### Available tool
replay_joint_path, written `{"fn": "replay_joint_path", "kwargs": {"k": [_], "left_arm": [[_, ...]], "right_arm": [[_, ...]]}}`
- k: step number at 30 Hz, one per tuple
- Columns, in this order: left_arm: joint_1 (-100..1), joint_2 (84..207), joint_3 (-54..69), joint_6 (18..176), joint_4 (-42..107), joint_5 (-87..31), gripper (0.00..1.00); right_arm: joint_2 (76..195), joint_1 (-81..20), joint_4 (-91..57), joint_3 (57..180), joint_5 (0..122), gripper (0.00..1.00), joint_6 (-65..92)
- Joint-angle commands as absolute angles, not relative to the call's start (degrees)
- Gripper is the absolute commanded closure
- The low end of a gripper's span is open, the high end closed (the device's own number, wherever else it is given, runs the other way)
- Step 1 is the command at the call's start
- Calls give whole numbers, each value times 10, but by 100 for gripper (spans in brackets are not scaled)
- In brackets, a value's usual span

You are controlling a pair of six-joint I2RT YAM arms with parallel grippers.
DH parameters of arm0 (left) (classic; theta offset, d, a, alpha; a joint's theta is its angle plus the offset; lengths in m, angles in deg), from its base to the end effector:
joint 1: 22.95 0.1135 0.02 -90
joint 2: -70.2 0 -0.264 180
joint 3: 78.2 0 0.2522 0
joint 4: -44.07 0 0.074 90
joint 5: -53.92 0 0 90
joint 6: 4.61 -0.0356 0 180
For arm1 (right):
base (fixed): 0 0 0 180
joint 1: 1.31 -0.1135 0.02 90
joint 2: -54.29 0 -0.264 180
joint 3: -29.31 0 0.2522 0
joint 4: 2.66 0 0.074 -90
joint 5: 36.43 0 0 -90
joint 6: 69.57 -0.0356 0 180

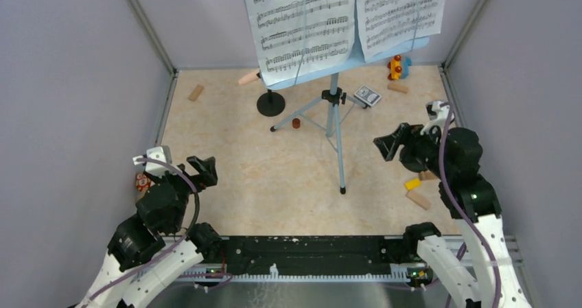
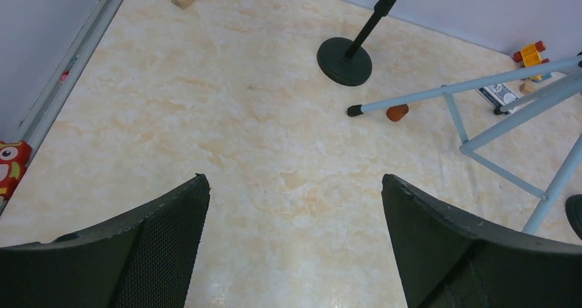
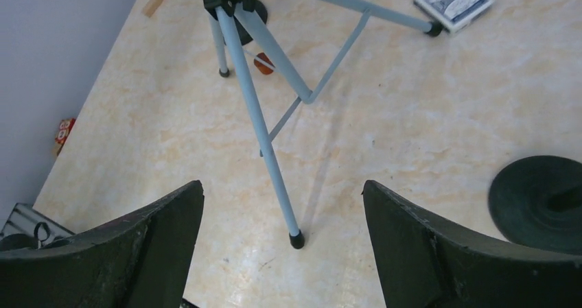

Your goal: Pack up the instrument practice props

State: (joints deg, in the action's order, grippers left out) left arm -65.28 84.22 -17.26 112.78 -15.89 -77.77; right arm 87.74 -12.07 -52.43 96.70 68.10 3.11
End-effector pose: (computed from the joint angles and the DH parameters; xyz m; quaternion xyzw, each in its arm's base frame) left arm 0.0412 -0.0055 0.3390 -0.1244 0.7542 -0.1038 0.6364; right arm 0.1096 0.0299 0.3702 -0.0309 0.7944 0.2430 0.5558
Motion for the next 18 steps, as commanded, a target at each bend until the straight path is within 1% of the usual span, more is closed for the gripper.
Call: {"fn": "replay_joint_path", "kwargs": {"k": [1,5,10,14,18], "left_arm": [[-652,858,-175,1133,-154,-791,1],[-652,873,-175,1127,-149,-783,1],[-653,890,-183,1107,-129,-766,1],[-653,913,-180,1103,-131,-762,1],[-653,915,-180,1096,-123,-743,1]], "right_arm": [[926,-126,-415,935,736,16,-7],[959,-144,-331,902,729,16,-16],[1024,-233,-248,884,657,16,15],[1068,-294,-105,832,610,16,42],[1135,-313,14,801,582,16,42]]}}
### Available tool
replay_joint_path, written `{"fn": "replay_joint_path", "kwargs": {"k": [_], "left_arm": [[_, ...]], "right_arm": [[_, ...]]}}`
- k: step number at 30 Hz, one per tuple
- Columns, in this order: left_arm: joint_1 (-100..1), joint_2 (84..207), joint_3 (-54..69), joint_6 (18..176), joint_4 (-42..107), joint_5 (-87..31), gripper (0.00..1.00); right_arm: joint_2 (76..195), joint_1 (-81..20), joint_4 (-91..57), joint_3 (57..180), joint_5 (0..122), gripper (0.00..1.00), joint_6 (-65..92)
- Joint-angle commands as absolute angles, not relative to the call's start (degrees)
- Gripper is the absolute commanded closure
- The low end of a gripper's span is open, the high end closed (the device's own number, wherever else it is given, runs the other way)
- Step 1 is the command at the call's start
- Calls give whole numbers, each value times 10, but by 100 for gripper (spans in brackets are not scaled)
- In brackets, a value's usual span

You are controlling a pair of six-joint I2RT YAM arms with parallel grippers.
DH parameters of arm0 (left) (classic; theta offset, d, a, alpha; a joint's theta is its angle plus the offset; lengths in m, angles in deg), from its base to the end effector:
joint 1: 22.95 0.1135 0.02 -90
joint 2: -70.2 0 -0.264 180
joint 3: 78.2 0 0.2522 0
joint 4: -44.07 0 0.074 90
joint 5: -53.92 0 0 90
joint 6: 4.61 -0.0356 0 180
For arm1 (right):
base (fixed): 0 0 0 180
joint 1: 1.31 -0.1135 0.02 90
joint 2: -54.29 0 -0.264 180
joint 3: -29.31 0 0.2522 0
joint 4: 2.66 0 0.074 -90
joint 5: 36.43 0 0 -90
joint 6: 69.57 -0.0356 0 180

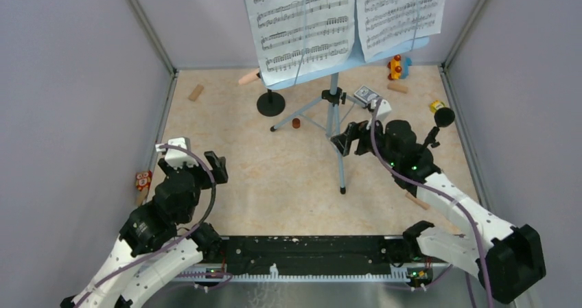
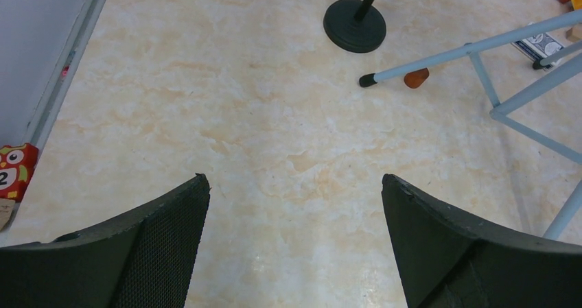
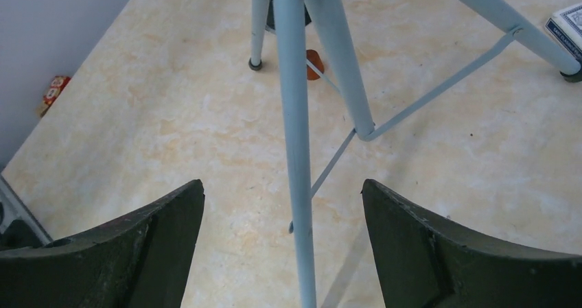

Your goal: Pack up the instrument practice props

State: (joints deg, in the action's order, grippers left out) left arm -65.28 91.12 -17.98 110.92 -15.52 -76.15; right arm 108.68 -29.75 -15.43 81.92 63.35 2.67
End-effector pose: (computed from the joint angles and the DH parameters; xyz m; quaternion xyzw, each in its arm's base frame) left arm 0.0624 -0.0258 0.3324 -0.0811 0.7913 -0.0664 0.6024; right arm 0.1940 0.1120 0.2929 -0.1253 0.7798 0.3012 0.5343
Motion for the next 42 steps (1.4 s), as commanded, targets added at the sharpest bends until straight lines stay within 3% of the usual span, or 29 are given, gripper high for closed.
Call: {"fn": "replay_joint_path", "kwargs": {"k": [1,10,22,36,42], "left_arm": [[-652,912,-180,1096,-123,-742,1],[-652,867,-184,1101,-126,-754,1],[-652,910,-177,1100,-127,-746,1],[-649,897,-180,1096,-123,-744,1],[-648,895,-180,1099,-125,-748,1]], "right_arm": [[1152,-314,33,801,567,16,42],[1284,-315,197,806,522,17,70],[1391,-320,281,852,505,33,115],[1458,-363,248,936,442,81,162],[1500,-414,206,998,390,84,171]]}}
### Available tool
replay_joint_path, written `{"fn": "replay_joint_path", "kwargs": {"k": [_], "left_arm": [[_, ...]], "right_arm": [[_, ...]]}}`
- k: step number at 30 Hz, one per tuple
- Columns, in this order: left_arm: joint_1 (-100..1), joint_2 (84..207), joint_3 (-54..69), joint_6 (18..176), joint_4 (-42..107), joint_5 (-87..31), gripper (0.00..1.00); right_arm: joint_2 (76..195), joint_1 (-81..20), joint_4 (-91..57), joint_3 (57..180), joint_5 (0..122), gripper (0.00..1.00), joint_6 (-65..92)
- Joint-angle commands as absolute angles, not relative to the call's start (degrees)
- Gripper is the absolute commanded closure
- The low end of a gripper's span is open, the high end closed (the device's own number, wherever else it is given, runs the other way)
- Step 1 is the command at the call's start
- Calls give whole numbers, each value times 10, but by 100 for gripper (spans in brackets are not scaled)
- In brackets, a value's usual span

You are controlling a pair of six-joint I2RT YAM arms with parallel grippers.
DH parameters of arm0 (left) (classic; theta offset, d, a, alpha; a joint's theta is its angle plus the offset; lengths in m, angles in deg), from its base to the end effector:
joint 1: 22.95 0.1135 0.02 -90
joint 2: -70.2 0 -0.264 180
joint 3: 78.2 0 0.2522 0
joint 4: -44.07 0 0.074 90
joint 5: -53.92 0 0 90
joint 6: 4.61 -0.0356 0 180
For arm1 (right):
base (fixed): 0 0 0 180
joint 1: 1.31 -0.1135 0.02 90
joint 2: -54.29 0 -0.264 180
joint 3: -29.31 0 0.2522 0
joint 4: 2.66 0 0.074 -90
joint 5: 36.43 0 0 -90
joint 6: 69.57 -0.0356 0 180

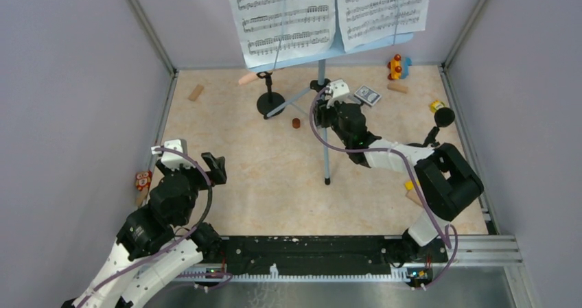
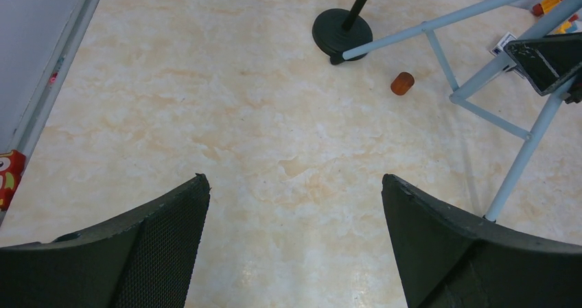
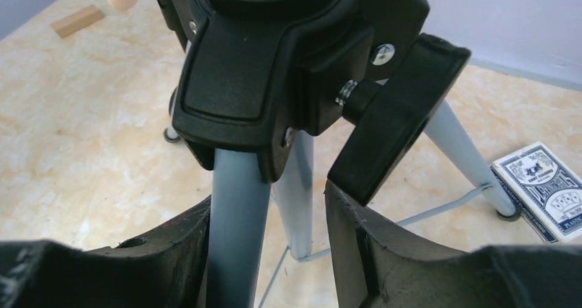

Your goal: Pack up the instrument practice props

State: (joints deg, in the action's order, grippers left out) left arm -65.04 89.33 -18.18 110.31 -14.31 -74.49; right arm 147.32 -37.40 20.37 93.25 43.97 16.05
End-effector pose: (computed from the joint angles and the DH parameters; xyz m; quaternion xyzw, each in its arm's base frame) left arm 0.0582 -0.0227 0.3345 -0.0787 0.7820 -0.0871 0.6121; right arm 0.2967 0.2089 0.2430 -0.1486 0.7280 0.1721 0.6468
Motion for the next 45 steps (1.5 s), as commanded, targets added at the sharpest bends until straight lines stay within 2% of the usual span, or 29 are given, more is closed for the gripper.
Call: {"fn": "replay_joint_path", "kwargs": {"k": [1,14,26,37,40,42,45], "left_arm": [[-648,893,-180,1099,-125,-749,1],[-642,894,-181,1097,-124,-749,1],[-634,899,-183,1093,-120,-745,1],[-630,897,-184,1092,-120,-743,1],[-629,895,-185,1092,-120,-744,1],[-629,894,-186,1092,-120,-744,1],[-629,893,-187,1089,-117,-746,1]], "right_arm": [[1508,-423,200,1009,379,85,170],[1589,-488,143,1093,221,84,108],[1590,-519,96,1125,125,84,67],[1627,-555,-23,1224,7,84,4],[1625,-559,-33,1227,-3,79,-1],[1611,-560,-25,1214,4,71,5],[1574,-560,7,1176,42,53,30]]}}
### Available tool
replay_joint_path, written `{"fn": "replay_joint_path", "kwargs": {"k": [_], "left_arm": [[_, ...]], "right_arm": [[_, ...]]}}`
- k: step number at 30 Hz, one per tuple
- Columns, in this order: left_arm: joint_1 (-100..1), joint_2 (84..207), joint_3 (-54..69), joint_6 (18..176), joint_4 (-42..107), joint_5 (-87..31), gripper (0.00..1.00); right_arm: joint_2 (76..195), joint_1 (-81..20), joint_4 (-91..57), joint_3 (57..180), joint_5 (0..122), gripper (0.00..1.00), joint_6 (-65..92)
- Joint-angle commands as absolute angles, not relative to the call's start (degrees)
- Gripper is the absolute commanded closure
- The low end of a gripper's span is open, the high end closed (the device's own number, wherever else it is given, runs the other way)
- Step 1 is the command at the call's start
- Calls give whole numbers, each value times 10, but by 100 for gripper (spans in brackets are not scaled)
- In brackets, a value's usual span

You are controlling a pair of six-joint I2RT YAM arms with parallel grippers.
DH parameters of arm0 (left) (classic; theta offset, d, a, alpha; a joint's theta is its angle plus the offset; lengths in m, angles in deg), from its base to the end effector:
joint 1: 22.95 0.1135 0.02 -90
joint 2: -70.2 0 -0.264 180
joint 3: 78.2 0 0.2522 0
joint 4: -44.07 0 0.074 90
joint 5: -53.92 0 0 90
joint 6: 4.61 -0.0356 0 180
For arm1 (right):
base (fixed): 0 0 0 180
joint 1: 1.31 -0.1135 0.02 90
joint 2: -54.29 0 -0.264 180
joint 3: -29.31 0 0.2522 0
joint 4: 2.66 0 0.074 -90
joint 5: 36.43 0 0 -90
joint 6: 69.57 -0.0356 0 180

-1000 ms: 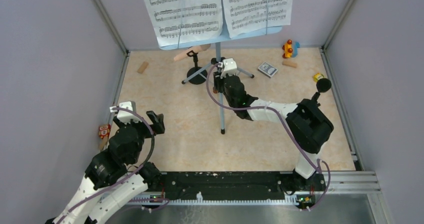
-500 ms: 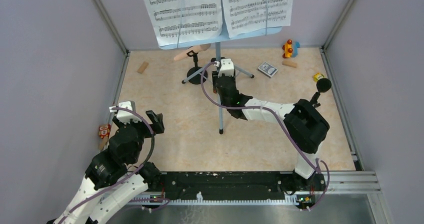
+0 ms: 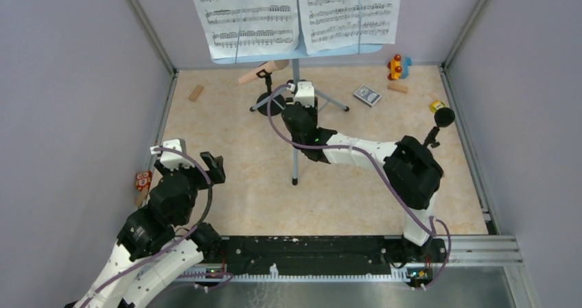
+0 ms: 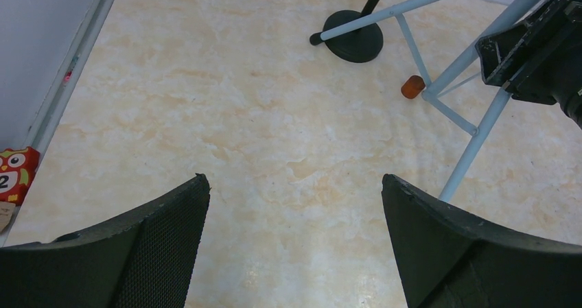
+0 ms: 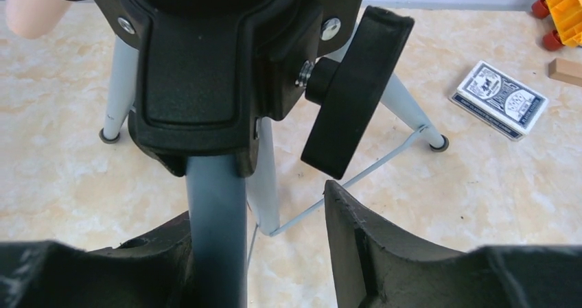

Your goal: Pack up the instrument practice props

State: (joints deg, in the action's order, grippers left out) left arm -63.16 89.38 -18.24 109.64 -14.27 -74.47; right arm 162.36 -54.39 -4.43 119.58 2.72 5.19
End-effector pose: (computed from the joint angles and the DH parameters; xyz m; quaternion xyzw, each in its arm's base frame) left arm 0.0592 -0.0211 0.3342 -0.0866 0.7815 -0.0732 0.6135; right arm 0.2821 0.3295 0.2551 -0.0051 0.7783 0.0022 0.6279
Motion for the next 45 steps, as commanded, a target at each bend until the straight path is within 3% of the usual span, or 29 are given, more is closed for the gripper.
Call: {"fn": "replay_joint_path", "kwargs": {"k": [1,4,11,16,21,25,34,40,45], "left_arm": [[-629,893,-187,1089,-117,-747,1],[-629,893,-187,1088,-118,-748,1],[-629,882,-168,1081,-118,-732,1],[-629,919,-86,1034,-113,-694,1],[-629,1035,71,965,-133,-657,1],[-629,1122,191,923,-123,-604,1],[-629,1256,367,920,-68,-530,1],[-629,1319,416,929,-64,-500,1],[-629,1323,411,937,-57,-500,1]], "right_arm": [[1556,-560,18,1161,65,47,36],[1491,-560,47,1100,118,36,40],[1334,-560,8,1001,233,32,55],[1241,-559,-166,1002,352,32,77],[1164,-558,-305,1043,465,32,61],[1156,-552,-405,1150,520,32,35],[1277,-470,-545,1517,684,34,-28],[1389,-461,-582,1736,676,34,-42],[1450,-410,-534,1783,724,34,-93]]}}
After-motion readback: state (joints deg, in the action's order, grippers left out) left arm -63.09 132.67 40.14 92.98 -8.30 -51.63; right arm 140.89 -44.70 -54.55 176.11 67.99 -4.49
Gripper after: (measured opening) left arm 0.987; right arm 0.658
